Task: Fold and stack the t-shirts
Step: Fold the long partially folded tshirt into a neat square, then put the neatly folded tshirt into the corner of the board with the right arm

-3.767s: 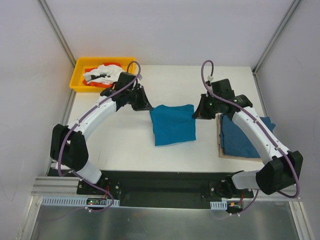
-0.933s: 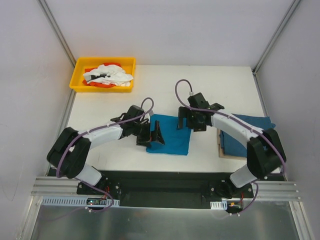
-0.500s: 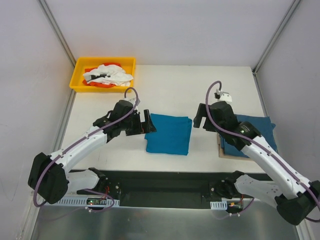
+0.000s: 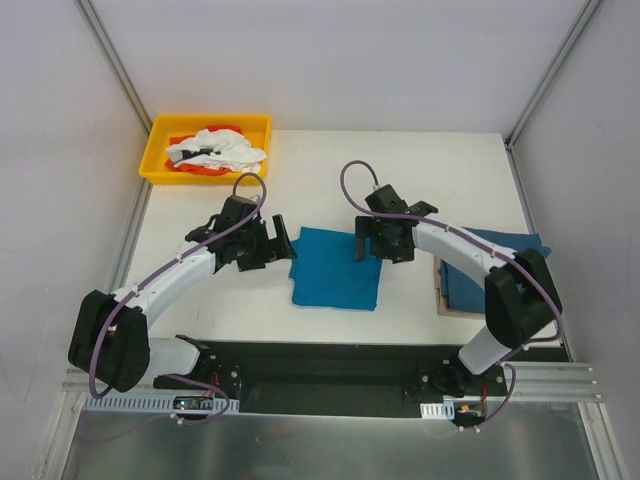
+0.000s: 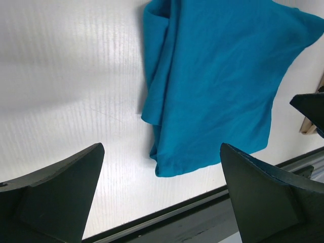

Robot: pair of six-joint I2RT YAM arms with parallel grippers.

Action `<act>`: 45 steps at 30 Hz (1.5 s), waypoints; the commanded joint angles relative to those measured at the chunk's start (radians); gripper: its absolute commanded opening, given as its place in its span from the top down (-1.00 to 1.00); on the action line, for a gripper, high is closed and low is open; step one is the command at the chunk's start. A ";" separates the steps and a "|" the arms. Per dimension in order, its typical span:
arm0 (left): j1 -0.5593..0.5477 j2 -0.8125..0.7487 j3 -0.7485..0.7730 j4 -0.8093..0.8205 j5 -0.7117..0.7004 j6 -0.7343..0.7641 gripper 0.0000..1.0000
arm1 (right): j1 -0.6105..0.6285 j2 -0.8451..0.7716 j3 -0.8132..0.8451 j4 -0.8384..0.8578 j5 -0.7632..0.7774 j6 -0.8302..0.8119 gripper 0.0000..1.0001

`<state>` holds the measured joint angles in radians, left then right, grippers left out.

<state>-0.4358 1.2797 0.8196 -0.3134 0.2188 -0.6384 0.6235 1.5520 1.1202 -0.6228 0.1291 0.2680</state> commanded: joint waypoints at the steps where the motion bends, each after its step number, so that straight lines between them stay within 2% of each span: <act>1: 0.020 -0.011 -0.023 -0.010 -0.025 0.013 -0.98 | -0.054 0.121 0.087 0.035 -0.120 -0.007 -0.93; 5: 0.031 0.003 -0.028 -0.010 -0.021 0.017 -0.99 | -0.077 0.201 0.099 0.072 -0.213 0.005 -0.93; 13: 0.051 0.010 -0.037 -0.001 -0.004 0.020 -0.99 | -0.070 0.306 0.125 0.067 -0.215 0.013 -0.98; 19: 0.058 0.003 -0.051 0.011 0.011 0.029 -0.99 | -0.053 0.361 0.142 0.070 -0.212 0.030 -0.56; 24: 0.063 -0.014 -0.063 0.014 0.011 0.029 -0.99 | -0.001 0.410 0.190 0.023 -0.135 0.034 -0.23; 31: 0.075 -0.029 -0.077 0.014 0.011 0.028 -0.99 | 0.062 0.431 0.248 -0.014 -0.005 0.031 0.59; 34: 0.080 -0.039 -0.085 0.014 0.011 0.026 -0.98 | 0.084 0.416 0.245 -0.002 0.018 0.007 0.84; 37: 0.085 -0.039 -0.089 0.014 0.007 0.028 -0.99 | 0.085 0.389 0.222 0.012 0.033 -0.029 0.98; 41: 0.092 -0.031 -0.088 0.014 0.013 0.034 -0.99 | 0.087 0.317 0.168 0.015 0.070 -0.068 0.99; 45: 0.108 -0.051 -0.103 0.016 0.018 0.023 -0.99 | 0.084 0.246 0.119 -0.050 0.162 -0.102 0.99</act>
<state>-0.3504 1.2675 0.7368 -0.3099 0.2272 -0.6342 0.7086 1.8904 1.2812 -0.5892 0.1661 0.2256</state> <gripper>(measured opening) 0.993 0.068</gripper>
